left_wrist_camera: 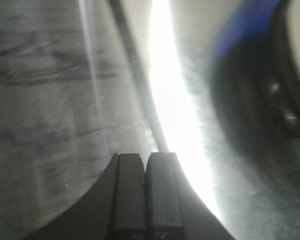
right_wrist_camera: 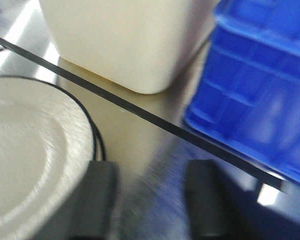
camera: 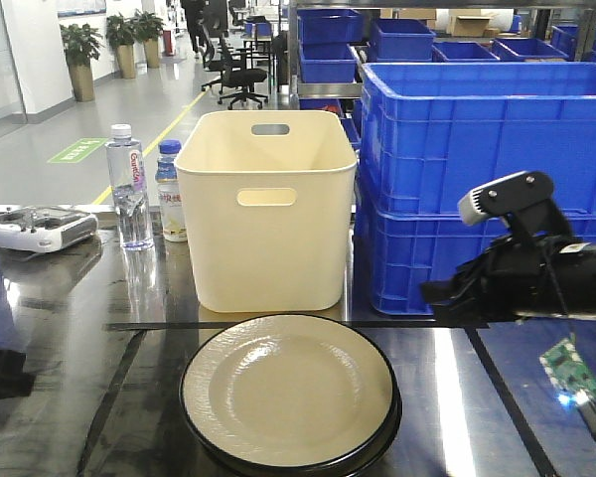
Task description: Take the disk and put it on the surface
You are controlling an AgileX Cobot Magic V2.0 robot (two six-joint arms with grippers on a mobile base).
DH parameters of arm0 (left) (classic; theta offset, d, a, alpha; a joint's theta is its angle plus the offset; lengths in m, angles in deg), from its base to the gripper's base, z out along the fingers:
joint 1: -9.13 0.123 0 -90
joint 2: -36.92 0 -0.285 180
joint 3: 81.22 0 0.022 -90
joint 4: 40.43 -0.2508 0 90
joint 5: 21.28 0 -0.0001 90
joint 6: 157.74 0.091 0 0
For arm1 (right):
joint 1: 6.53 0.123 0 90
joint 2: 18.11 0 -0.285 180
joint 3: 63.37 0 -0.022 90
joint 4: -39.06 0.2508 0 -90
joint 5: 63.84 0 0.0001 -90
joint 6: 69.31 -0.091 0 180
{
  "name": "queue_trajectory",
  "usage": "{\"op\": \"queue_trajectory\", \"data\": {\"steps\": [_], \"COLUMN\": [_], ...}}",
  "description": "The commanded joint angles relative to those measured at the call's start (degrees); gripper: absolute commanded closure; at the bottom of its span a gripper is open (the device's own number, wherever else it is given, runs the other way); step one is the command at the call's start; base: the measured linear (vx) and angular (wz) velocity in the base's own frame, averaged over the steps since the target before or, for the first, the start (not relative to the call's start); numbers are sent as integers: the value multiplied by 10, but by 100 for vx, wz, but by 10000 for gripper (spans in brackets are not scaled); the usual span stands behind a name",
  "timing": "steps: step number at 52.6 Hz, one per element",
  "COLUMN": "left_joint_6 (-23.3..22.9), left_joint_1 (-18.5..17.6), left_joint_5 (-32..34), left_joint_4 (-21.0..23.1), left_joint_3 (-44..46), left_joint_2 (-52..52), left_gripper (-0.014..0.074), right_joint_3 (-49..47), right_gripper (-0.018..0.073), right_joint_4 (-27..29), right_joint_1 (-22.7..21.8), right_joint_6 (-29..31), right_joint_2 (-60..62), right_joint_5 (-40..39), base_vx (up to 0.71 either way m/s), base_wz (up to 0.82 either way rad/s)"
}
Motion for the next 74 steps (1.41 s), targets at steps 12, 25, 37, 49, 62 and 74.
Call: {"op": "queue_trajectory", "data": {"steps": [12,25,37,49,62,74], "left_joint_6": [48,93,93,91,91,91], "left_joint_1": [-39,-80,-81,-81,-81,-81], "left_joint_5": [175,304,346,328,326,326], "left_joint_4": [5,6,7,7,7,7], "left_joint_3": [-127,-321,-408,-411,-411,-411], "left_joint_2": [-199,-426,-557,-580,-580,-580], "left_gripper": [598,598,598,598,598,598], "right_joint_3": [27,281,417,428,428,428], "right_gripper": [573,572,569,568,568,568], "right_joint_4": [-279,-194,-181,-181,-181,-181], "right_joint_1": [-3,-2,-2,-2,-2,-2], "right_joint_6": [-310,-261,-252,-256,-256,-256], "right_joint_2": [189,400,464,464,464,464], "right_joint_5": [47,-223,-391,-384,-380,-380], "base_vx": [0,0,0,0,0,0], "base_wz": [0,0,0,0,0,0]}}
